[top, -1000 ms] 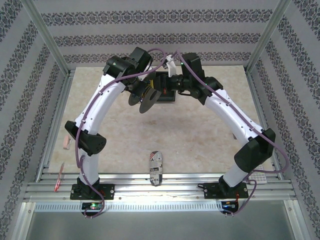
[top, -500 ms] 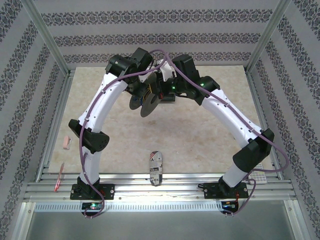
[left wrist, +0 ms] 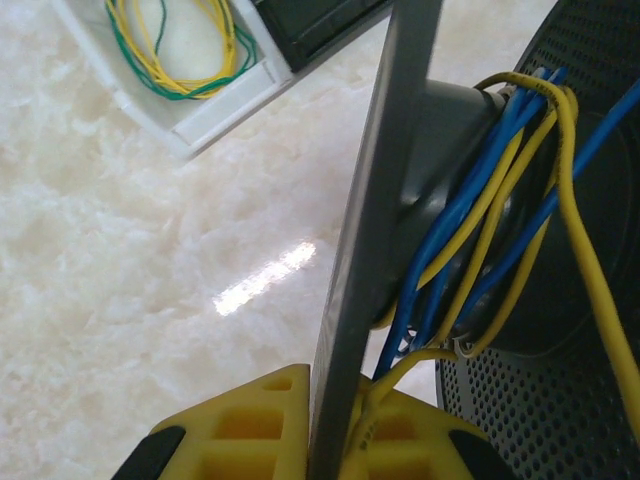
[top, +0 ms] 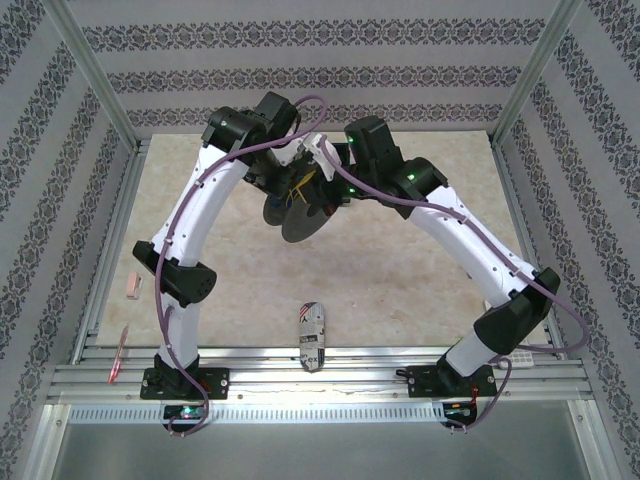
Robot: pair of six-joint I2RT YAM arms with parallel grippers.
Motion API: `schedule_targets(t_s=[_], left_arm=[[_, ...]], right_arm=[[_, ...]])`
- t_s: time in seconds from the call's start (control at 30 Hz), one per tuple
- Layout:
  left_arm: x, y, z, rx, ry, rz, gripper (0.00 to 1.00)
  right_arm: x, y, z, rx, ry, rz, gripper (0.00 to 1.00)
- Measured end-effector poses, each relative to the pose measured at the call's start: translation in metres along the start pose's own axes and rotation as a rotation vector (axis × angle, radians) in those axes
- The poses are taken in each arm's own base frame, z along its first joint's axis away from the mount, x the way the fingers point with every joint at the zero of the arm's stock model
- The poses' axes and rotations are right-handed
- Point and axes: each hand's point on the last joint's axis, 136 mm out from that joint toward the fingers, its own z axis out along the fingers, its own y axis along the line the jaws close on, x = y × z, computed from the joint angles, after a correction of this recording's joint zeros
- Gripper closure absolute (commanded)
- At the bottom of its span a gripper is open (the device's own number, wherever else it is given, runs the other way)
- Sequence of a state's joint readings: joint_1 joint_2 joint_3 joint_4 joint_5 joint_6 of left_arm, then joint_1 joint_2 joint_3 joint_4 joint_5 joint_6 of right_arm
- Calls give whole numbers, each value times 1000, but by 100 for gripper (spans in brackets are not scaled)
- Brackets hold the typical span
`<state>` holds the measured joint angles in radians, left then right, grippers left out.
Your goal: Wrap the cables
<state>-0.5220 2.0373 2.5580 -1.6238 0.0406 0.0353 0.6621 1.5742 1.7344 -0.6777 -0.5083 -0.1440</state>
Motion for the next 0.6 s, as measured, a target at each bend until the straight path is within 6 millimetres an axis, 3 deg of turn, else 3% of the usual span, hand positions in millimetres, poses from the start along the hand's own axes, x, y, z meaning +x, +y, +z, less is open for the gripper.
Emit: schedule_targets(t_s=[0.1,0.2,0.27,0.3,0.37,0.47,0.6], left_arm=[[-1,-6,-2,36,-7,-3,100],[-13,-7,2,40,-46,-25,100],[-22,-3,10,28,-64,-41,100],[-25,-3,13,31,-70,-45,100],[-28,-3,17,28,-72,-48,100],[-28,-4,18,35,-76,-47,100],[-27,-10,22,69,-79,-46,100]], right_arm=[[1,6,-6,-9,3,-41,81],[-9,61,-11,-180,-35,-106,76],[-19,94,-27,-271,-84,-157,74],[-25,102,-39,-289,-114,-177,74],[-38,101,-66,-276,-185,-202,70],[-52,82,-105,-206,-276,-210,56],[-49,49,-145,-101,-360,-150,32]])
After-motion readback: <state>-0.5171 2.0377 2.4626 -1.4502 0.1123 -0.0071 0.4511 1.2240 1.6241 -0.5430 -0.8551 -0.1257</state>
